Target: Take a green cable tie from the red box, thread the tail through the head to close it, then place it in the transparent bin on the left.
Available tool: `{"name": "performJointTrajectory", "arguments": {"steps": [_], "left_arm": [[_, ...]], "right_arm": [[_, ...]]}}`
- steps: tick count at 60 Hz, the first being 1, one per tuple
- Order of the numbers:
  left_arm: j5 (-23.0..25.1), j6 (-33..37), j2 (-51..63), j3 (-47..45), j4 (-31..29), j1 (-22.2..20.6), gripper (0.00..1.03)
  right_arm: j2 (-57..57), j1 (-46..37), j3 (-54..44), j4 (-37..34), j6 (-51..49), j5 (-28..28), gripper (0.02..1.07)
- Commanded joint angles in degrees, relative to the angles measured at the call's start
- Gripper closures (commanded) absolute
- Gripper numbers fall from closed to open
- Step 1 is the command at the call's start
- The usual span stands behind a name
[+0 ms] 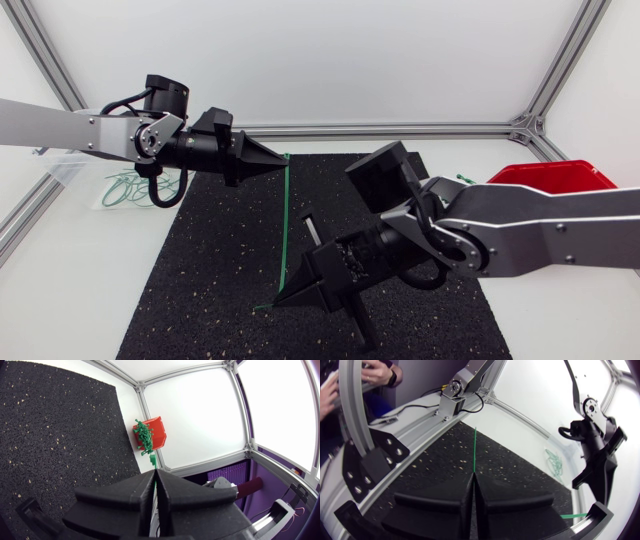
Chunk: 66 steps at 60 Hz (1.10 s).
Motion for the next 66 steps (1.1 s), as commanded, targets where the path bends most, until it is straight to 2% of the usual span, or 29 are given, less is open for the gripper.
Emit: {"name": "performJointTrajectory", "arguments": {"steps": [1, 8, 14, 16, 29, 38, 50, 56, 66], "left_arm": [[-0.7, 1.8, -0.9, -1.5, -0.5, -0.4, 0.99], [-1.3, 2.0, -1.9, -2.2, -0.5, -0.6, 0.99], [-2.4, 2.5, -2.8, -2.8, -0.5, -1.3, 0.99], [-2.7, 2.8, -3.0, -2.9, -0.5, -1.6, 0.99], [-4.5, 3.6, -3.5, -3.6, -0.5, -3.0, 0.99], [-6.3, 4.8, -4.6, -4.3, -0.5, -3.7, 0.99], [-8.7, 8.9, -7.0, -6.3, 0.0, -4.5, 0.99], [-9.2, 10.3, -8.4, -7.2, 1.0, -4.6, 0.99], [-9.7, 10.3, -9.7, -8.0, 1.6, -5.0, 0.99]], "right_arm": [[0.7, -1.3, 3.9, -6.8, 3.6, -3.4, 1.01], [0.4, -4.1, 8.9, -17.7, 5.1, -9.6, 1.01], [1.1, -7.3, 13.3, -21.7, 10.5, -14.1, 1.02], [2.4, -8.0, 15.0, -22.6, 13.3, -14.2, 1.02], [9.4, -13.6, 26.8, -41.7, 15.1, -17.7, 1.01], [12.6, -14.8, 31.8, -50.6, 17.5, -18.6, 1.02], [10.8, -16.5, 32.9, -54.6, 17.7, -22.5, 1.02], [10.1, -17.1, 34.7, -57.8, 18.1, -22.6, 1.02], [9.4, -18.3, 37.5, -59.8, 24.8, -22.8, 1.02]]}}
